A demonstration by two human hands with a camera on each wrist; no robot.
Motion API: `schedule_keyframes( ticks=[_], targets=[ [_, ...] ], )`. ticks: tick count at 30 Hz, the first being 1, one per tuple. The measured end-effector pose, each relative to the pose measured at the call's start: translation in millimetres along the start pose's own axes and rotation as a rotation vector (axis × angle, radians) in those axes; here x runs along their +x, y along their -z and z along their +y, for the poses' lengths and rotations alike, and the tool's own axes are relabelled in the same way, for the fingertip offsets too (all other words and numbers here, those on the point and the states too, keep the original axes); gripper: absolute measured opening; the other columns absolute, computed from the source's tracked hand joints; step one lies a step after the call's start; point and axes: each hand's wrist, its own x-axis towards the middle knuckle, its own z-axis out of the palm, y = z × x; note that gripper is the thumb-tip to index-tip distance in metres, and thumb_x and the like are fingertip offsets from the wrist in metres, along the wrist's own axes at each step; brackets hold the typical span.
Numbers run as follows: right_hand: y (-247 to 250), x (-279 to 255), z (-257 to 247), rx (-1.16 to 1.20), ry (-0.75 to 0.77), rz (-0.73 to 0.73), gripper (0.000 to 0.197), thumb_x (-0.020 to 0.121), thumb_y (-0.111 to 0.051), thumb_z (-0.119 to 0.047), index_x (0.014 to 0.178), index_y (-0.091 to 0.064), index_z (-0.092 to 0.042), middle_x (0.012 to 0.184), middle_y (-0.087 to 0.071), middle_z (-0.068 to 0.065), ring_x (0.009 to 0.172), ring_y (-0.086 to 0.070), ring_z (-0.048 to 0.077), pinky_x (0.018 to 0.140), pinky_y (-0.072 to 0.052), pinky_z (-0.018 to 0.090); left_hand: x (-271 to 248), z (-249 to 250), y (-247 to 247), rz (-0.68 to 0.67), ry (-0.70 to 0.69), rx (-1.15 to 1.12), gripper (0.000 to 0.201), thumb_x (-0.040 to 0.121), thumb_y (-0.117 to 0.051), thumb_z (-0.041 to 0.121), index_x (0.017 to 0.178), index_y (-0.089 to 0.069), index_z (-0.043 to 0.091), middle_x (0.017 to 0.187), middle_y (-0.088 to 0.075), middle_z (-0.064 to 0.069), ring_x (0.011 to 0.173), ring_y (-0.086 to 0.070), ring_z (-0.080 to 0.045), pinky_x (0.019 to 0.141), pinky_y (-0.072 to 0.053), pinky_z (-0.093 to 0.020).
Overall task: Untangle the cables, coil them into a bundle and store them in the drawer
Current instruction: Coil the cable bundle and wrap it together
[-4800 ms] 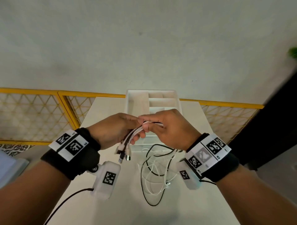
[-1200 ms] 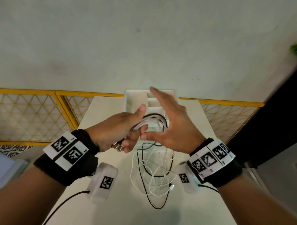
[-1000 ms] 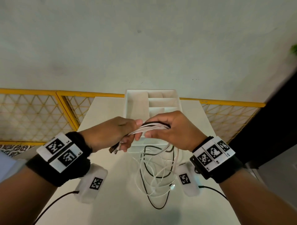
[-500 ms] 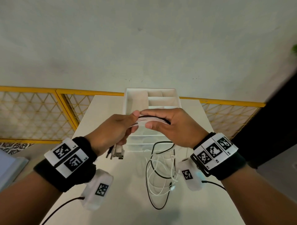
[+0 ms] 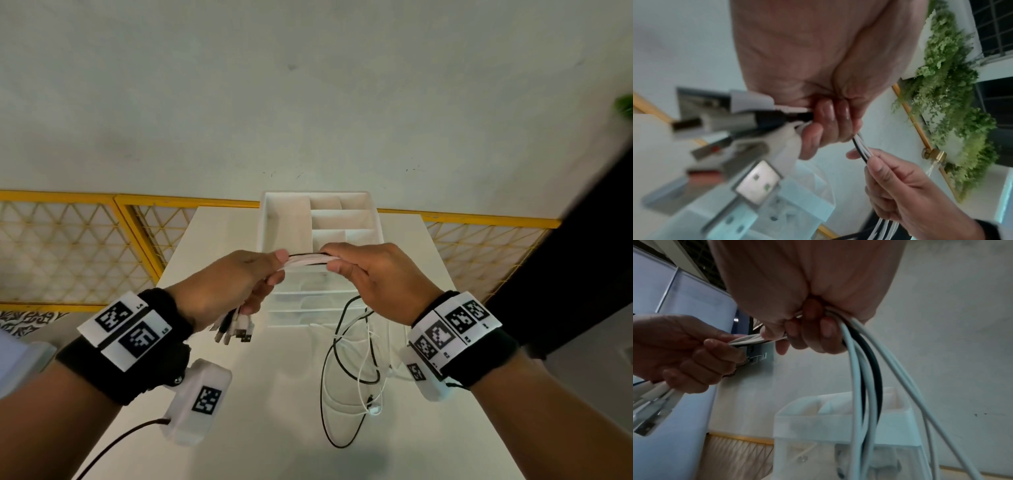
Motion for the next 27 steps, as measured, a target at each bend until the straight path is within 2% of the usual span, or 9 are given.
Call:
schedule_keyframes(
  ticks=[5,9,11,13,16,19,22,25,27],
  targets=[
    [18,3,1,0.01,-0.016,0.183,0.027,0.101,-0.05,-0.026,0.101,-0.07,-0.008,0.065,-0.062,0.003,0.055,-0.052,0.018,0.055,-0.044,0.029,4,7,6,0.187,-0.11,-0.368,0.045,0.101,-0.043,0.044,0.065,-0.047,0.015,0.052,-0.031,0.006,0.047,-0.028,-0.015,0.054,-0.03,-0.029],
    [14,7,-25,0.113,-0.017,0.421,0.025,0.1,-0.05,-0.017,0.099,-0.071,-0.002,0.063,-0.051,-0.018,0.054,-0.048,-0.007,0.056,-0.031,0.005,8,17,-9,0.176,-0.157,-0.778,0.041,0.101,-0.041,0.043,0.074,-0.053,0.014,0.057,-0.027,0.005,0.049,-0.026,-0.013,0.05,-0.035,-0.025],
    [4,9,-46,0.16,0.03,0.465,0.022,0.099,-0.052,-0.011,0.1,-0.072,0.0,0.068,-0.053,-0.015,0.058,-0.047,-0.015,0.058,-0.032,0.002,7,22,-23,0.128,-0.17,-0.832,0.048,0.095,-0.044,0.056,0.082,-0.059,0.012,0.06,-0.031,0.002,0.053,-0.029,-0.015,0.054,-0.036,-0.029],
    [-11,9,-61,0.221,0.097,0.418,0.017,0.095,-0.054,-0.002,0.094,-0.07,0.003,0.07,-0.06,-0.003,0.063,-0.054,-0.009,0.06,-0.042,0.01,4,23,-43,0.069,-0.232,-0.699,0.059,0.083,-0.049,0.069,0.084,-0.063,0.011,0.066,-0.042,-0.009,0.058,-0.041,-0.025,0.06,-0.037,-0.034],
    [-37,7,-69,0.146,0.167,0.354,0.024,0.09,-0.047,-0.002,0.102,-0.068,0.001,0.085,-0.068,0.012,0.071,-0.065,0.022,0.057,-0.055,0.036,-1,29,-60,0.1,-0.244,-0.599,0.043,0.079,-0.063,0.057,0.081,-0.066,0.014,0.074,-0.065,-0.009,0.074,-0.066,-0.026,0.064,-0.05,-0.031],
    [-50,-2,-61,0.087,0.18,0.221,0.034,0.098,-0.046,-0.018,0.124,-0.061,-0.004,0.098,-0.061,0.007,0.074,-0.063,0.026,0.056,-0.056,0.043,6,23,-51,0.245,-0.09,-0.732,0.038,0.088,-0.062,0.049,0.063,-0.057,0.02,0.062,-0.052,0.004,0.062,-0.053,-0.014,0.057,-0.044,-0.026],
    [-49,-11,-54,0.176,0.165,0.108,0.045,0.102,-0.046,-0.026,0.145,-0.047,-0.016,0.086,-0.055,0.0,0.07,-0.059,0.023,0.063,-0.056,0.043,10,13,-39,0.313,-0.01,-0.756,0.045,0.092,-0.053,0.052,0.063,-0.046,0.02,0.062,-0.042,0.002,0.054,-0.041,-0.013,0.053,-0.037,-0.028],
    [-43,-17,-45,0.38,0.117,0.161,0.039,0.099,-0.058,-0.016,0.138,-0.058,-0.011,0.075,-0.058,-0.012,0.068,-0.058,0.004,0.071,-0.054,0.024,7,10,-27,0.278,-0.048,-0.886,0.047,0.094,-0.049,0.052,0.062,-0.044,0.018,0.059,-0.048,0.0,0.056,-0.053,-0.017,0.059,-0.053,-0.031],
    [-39,-22,-41,0.522,0.001,0.116,0.03,0.098,-0.062,-0.022,0.125,-0.069,-0.012,0.084,-0.073,-0.009,0.079,-0.07,0.005,0.077,-0.056,0.023,5,9,-19,0.24,-0.089,-0.978,0.047,0.095,-0.047,0.051,0.063,-0.043,0.017,0.05,-0.038,0.003,0.051,-0.055,-0.017,0.061,-0.059,-0.034]
  ],
)
